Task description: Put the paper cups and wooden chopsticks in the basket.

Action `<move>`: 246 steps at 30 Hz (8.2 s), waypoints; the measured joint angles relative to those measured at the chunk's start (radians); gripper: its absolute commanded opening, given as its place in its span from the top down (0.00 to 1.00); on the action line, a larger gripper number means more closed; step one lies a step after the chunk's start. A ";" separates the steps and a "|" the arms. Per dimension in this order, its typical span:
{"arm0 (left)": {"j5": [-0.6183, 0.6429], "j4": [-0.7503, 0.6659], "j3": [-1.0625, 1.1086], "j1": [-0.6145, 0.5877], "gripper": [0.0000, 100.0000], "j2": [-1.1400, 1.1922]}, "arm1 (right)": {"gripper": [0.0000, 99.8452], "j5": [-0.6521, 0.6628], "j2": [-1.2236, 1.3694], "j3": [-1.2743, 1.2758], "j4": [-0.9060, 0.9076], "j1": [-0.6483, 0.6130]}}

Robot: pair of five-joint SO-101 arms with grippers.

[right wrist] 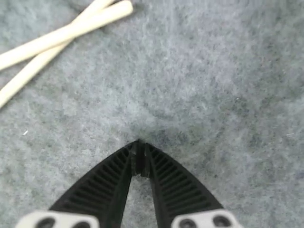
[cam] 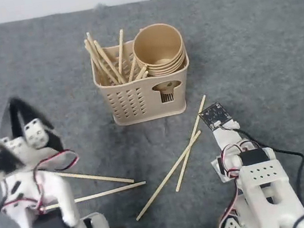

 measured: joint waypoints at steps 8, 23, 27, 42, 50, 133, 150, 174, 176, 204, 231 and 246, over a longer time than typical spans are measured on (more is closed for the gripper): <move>0.000 -0.072 0.327 -0.130 0.99 0.117 | 0.99 -0.170 0.000 0.000 -0.020 0.041; 0.000 -0.216 0.336 -0.115 0.98 0.571 | 0.91 -0.534 0.005 -0.114 -0.176 0.041; 0.000 -0.222 0.267 -0.121 0.98 0.709 | 0.88 -0.641 0.005 -0.282 -0.071 -0.003; 0.054 -0.210 -0.129 -0.258 0.98 1.283 | 0.92 -0.744 0.020 -0.213 -0.358 -0.143; 0.068 -0.097 -0.261 -0.281 0.98 1.401 | 0.91 -0.744 0.390 -0.407 -0.316 -0.147; 0.075 -0.097 -0.262 -0.276 0.98 1.401 | 0.86 -0.354 0.605 -1.112 -0.681 -0.399; 0.075 -0.097 -0.262 -0.273 0.98 1.407 | 0.91 -0.206 0.307 -1.444 0.411 -0.512; 0.075 -0.097 -0.262 -0.273 0.98 1.407 | 0.78 0.170 0.311 -0.624 0.442 -0.853; 0.075 -0.097 -0.262 -0.273 0.98 1.407 | 0.79 0.170 0.311 -0.620 0.411 -0.853; 0.075 -0.097 -0.262 -0.273 0.98 1.407 | 0.83 0.259 0.585 -0.545 0.129 -0.862; 0.075 -0.097 -0.262 -0.273 0.98 1.407 | 0.99 0.267 0.733 -0.577 0.049 -0.924; 0.075 -0.097 -0.262 -0.273 0.98 1.407 | 0.99 0.163 0.509 -0.572 0.209 -0.885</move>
